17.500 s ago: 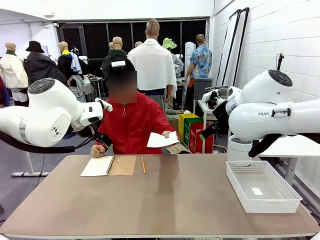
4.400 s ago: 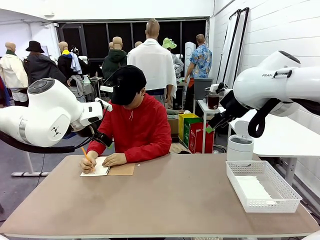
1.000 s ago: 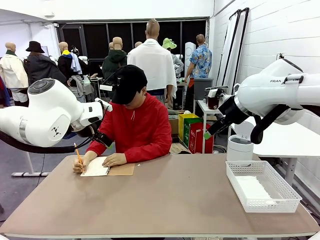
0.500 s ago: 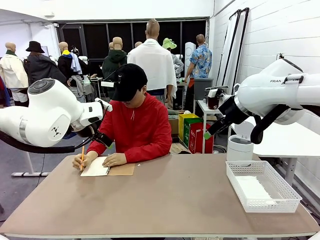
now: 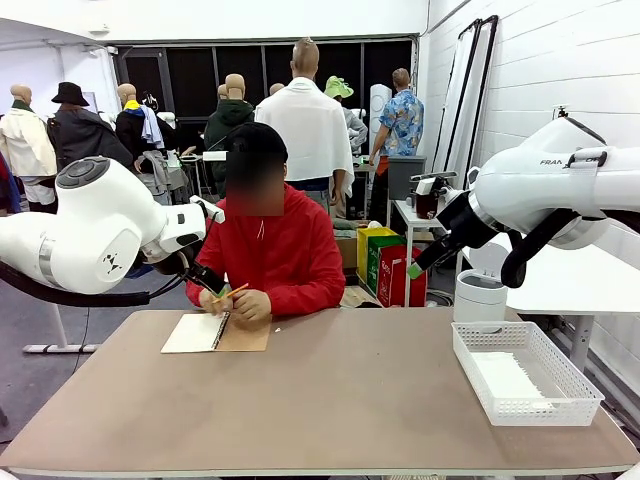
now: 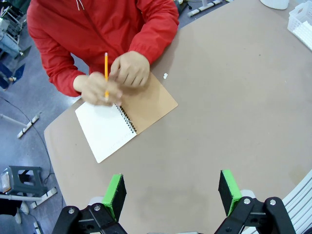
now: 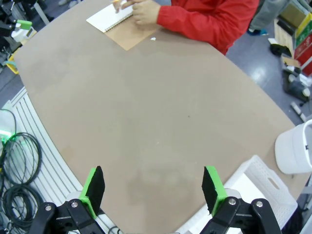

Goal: Sort the paper based on its condition.
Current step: If a person hands you a paper, place it in the Organizing basket , and if it's crumpled, put it in the Trash can.

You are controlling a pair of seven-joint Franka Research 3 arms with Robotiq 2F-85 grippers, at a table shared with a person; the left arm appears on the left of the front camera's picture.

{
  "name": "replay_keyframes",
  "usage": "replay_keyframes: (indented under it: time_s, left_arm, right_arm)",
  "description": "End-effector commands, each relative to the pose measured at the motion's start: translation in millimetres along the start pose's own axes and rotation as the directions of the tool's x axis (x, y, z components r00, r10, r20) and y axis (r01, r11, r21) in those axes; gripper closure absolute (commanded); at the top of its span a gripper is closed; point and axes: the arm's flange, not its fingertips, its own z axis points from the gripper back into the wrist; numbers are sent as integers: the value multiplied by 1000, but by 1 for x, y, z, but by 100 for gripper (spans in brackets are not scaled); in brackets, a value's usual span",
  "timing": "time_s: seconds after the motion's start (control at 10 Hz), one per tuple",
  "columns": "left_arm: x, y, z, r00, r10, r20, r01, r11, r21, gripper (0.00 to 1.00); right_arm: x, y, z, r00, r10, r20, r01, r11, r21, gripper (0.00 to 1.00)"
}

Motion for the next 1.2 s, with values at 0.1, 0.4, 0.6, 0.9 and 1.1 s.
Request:
replay_keyframes:
  time_s: [0.1,0.4,0.6,0.9,1.1]
  left_arm:
    - [0,0,0,1000,-1,-1,1,1000,2,0]
    - [0,0,0,1000,-1,-1,1,1000,2,0]
    - [0,0,0,1000,-1,-1,1,1000,2,0]
    - [0,0,0,1000,-1,-1,1,1000,2,0]
    - [0,0,0,1000,-1,-1,1,1000,2,0]
  right_arm:
    - [-1,0,-1,1000,5,-4,-5,1000,-4,0]
    - [-1,0,-1,1000,5,-4,-5,1000,-4,0]
    - [-1,0,-1,1000,5,-4,-5,1000,-4,0]
    - [-1,0,-1,1000,5,-4,-5,1000,-4,0]
    - [-1,0,-1,1000,5,-4,-5,1000,-4,0]
